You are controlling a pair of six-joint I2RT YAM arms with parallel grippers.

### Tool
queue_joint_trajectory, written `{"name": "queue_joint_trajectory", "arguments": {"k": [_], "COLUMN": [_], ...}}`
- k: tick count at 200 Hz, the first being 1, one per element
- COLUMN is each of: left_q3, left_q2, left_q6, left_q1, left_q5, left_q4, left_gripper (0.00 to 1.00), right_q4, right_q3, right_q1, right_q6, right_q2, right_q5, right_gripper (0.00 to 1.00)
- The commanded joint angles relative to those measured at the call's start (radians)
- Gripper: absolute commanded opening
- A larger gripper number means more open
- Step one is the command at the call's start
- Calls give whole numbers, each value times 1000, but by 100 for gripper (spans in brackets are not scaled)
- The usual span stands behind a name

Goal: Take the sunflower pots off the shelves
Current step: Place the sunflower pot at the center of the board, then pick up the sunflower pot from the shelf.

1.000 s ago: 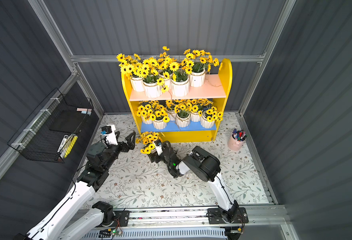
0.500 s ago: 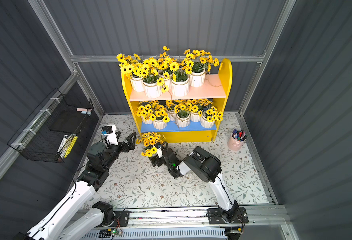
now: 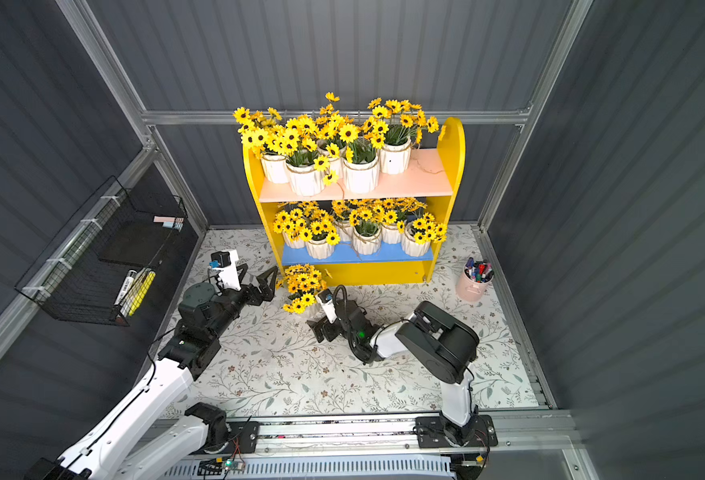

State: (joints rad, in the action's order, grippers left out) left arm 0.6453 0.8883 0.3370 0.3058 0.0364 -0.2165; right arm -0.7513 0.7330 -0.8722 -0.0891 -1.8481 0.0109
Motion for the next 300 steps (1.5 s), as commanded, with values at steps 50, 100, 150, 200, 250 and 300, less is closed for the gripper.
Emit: {"name": "queue_joint_trajectory", "arguments": {"k": [50,100,150,200,250,300], "left_q3": [169,262,367,234,162,116], "left_q2": [97,201,303,238,150,42], "left_q6": [0,37,-56,-118,-113,-132], "left_q1": [0,54,169,170,169,152], "left_q5": [185,330,412,421,254,138], "left_q4": [-32,-104,-104,-216,-209,-223], "left_gripper": [99,99,100,99,100,99], "right_q4": [557,781,848,850,844,841], "right_q3": [34,159,279,406,552,753], "right_q1": [-5,9,91,148,232,308], "right_q6": [30,91,104,130,157,170], "right_q2": [422,627,764,800,734,578], "right_q5": [135,264,278,243,219,128], "right_gripper": [99,99,99,99,99,99]}}
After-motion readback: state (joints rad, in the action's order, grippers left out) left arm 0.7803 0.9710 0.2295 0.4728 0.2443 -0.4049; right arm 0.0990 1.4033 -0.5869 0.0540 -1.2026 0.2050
